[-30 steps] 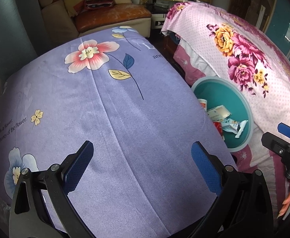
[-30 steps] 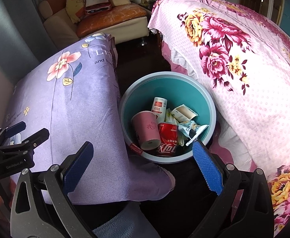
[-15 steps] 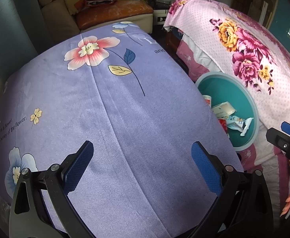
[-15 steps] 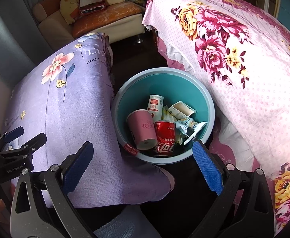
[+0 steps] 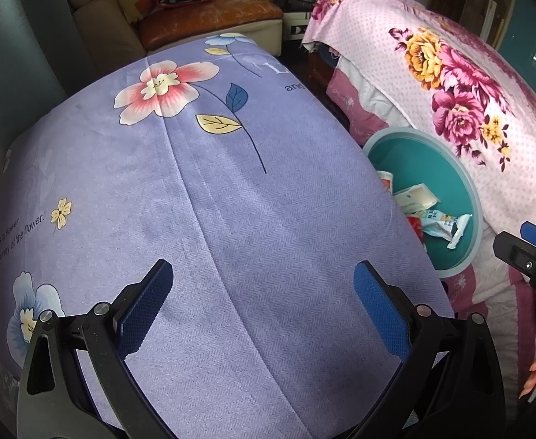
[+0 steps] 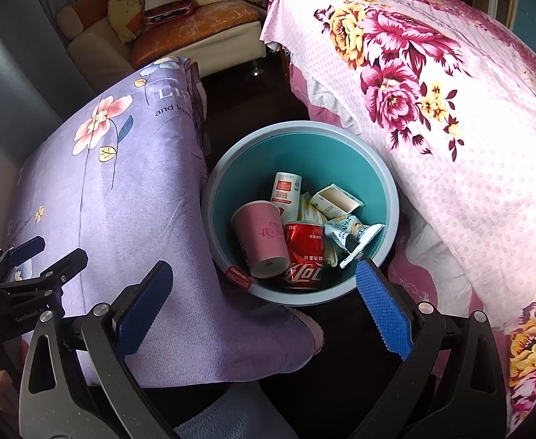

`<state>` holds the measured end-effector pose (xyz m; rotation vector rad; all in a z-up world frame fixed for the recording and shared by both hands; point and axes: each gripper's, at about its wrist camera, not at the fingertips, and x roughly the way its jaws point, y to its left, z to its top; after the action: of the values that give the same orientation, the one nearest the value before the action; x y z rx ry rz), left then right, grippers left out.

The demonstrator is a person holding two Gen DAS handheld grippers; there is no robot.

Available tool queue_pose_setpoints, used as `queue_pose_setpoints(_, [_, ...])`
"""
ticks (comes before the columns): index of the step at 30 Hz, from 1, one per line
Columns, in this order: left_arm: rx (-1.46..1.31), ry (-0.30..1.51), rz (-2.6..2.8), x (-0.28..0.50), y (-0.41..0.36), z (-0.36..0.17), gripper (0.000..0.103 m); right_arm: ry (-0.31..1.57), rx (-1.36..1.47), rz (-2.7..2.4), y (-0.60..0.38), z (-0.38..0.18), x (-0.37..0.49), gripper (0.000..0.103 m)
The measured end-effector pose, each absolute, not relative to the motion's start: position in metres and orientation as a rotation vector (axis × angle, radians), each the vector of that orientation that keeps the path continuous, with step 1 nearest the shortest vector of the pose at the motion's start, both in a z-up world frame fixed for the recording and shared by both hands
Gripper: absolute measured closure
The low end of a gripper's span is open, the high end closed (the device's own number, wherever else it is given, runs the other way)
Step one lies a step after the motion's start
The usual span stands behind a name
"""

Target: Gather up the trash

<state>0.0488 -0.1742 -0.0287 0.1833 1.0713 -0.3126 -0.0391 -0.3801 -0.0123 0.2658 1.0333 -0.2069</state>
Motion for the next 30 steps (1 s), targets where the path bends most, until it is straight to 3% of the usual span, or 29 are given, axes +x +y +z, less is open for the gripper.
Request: queue_pose_setpoints(30, [0.145,1.074,-0.317,0.047,-0.162,-0.03,0.004,1.05,0.22,-0.221,-0.365,-0.008,-0.038,0.007])
